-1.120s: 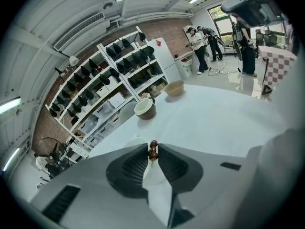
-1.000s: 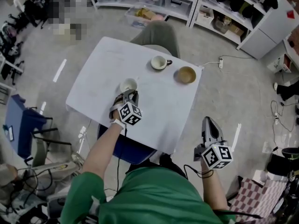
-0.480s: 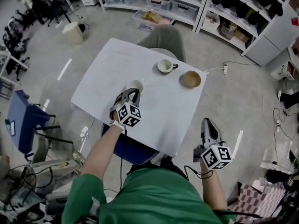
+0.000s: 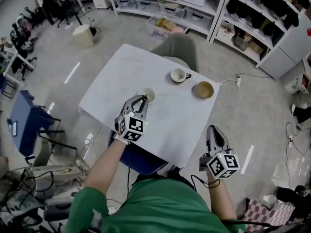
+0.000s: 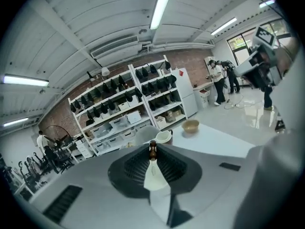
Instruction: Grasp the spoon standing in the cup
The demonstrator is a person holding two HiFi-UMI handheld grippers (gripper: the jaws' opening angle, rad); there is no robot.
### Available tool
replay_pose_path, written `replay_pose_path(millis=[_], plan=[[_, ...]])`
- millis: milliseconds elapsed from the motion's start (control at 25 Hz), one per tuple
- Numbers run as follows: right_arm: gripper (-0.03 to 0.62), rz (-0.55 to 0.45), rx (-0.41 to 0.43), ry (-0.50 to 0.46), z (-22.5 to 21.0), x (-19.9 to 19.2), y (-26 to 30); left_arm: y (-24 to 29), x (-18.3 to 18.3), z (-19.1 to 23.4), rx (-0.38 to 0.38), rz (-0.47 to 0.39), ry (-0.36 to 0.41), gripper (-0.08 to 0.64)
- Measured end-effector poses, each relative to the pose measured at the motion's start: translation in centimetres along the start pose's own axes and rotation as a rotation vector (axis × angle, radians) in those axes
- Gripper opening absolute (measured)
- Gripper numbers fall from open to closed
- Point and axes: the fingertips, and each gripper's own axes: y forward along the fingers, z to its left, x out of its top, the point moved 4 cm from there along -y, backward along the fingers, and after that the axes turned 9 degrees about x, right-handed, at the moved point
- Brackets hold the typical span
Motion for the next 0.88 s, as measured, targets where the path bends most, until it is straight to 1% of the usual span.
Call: replay_pose_path(millis=[120,320,560,720,880], plan=[[0.021,0.006,0.026,-0.018,0.8,0.1,0.9,-1.8,1.4,1.2,0.024,-0.047,-0.056,0.058],[0.021,0.013,0.077,-0.035,2.3,0.3,1.7,-5.4,3.3,3.2,0.057,-0.1,-0.197,0.058],[0.021,0.015,0.13,-0.051,3.8,0.4,2.3,-9.9,4.7,4.4,0.107,-0.156,-0.257,0.058],[0.021,0.011,0.152,-0.06,4.4,0.5,2.4,-12.5,5.3,5.2,0.133,-0.194,-0.337,0.058],[0.021,0.005,0.165,-0.07,4.8,0.7,2.6,-14.2,5.1,5.4,0.13,-0.21,-0.429,0.058]])
